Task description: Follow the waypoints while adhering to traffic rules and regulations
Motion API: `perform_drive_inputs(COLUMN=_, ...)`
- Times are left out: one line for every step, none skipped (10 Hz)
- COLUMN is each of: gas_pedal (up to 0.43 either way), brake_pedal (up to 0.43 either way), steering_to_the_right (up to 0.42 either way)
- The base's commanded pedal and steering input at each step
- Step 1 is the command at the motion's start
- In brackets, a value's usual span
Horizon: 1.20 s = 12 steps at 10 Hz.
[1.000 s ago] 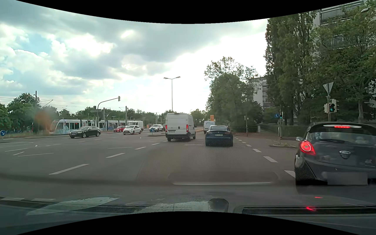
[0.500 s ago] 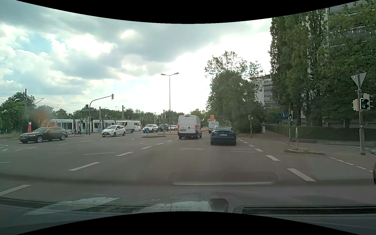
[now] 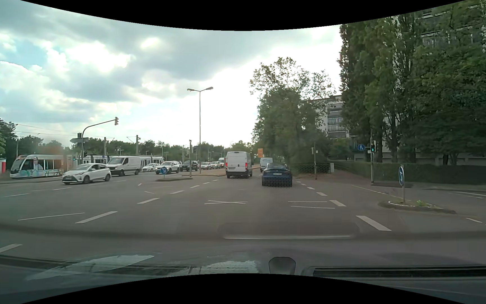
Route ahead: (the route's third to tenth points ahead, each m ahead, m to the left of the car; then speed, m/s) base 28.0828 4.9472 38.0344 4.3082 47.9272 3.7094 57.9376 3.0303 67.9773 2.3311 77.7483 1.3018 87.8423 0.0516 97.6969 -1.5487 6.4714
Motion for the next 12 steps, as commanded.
perform_drive_inputs(gas_pedal=0.339, brake_pedal=0.0, steering_to_the_right=0.066)
perform_drive_inputs(gas_pedal=0.339, brake_pedal=0.0, steering_to_the_right=0.04)
perform_drive_inputs(gas_pedal=0.339, brake_pedal=0.0, steering_to_the_right=0.021)
perform_drive_inputs(gas_pedal=0.339, brake_pedal=0.0, steering_to_the_right=0.015)
perform_drive_inputs(gas_pedal=0.339, brake_pedal=0.0, steering_to_the_right=0.011)
perform_drive_inputs(gas_pedal=0.339, brake_pedal=0.0, steering_to_the_right=0.006)
perform_drive_inputs(gas_pedal=0.339, brake_pedal=0.0, steering_to_the_right=0.005)
perform_drive_inputs(gas_pedal=0.339, brake_pedal=0.0, steering_to_the_right=0.003)
perform_drive_inputs(gas_pedal=0.339, brake_pedal=0.0, steering_to_the_right=0.003)
perform_drive_inputs(gas_pedal=0.339, brake_pedal=0.0, steering_to_the_right=0.002)
perform_drive_inputs(gas_pedal=0.331, brake_pedal=0.0, steering_to_the_right=0.0)
perform_drive_inputs(gas_pedal=0.331, brake_pedal=0.0, steering_to_the_right=0.0)
